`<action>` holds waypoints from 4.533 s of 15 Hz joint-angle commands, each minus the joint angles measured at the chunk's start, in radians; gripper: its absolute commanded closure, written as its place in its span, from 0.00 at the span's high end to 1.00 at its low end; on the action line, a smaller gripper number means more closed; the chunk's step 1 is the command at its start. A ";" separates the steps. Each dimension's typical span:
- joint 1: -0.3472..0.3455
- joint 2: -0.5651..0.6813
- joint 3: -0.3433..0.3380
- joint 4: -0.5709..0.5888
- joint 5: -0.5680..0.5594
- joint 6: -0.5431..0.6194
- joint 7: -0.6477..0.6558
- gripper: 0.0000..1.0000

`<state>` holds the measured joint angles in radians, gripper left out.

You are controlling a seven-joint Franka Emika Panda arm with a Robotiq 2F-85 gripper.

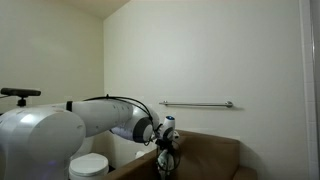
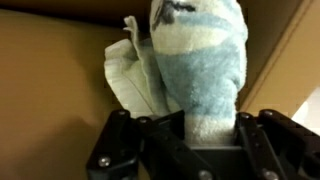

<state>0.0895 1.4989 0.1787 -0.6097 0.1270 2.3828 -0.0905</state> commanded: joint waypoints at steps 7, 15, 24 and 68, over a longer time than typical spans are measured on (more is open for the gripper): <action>-0.199 0.002 -0.165 -0.074 -0.031 0.202 0.009 0.05; -0.338 -0.003 -0.352 -0.030 -0.125 0.165 0.058 0.05; -0.264 -0.046 -0.529 -0.160 -0.175 0.048 0.404 0.05; 0.002 -0.099 -0.444 -0.657 -0.400 0.194 0.710 0.05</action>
<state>0.1585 1.4477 -0.3670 -1.2608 -0.3359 2.6430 0.6790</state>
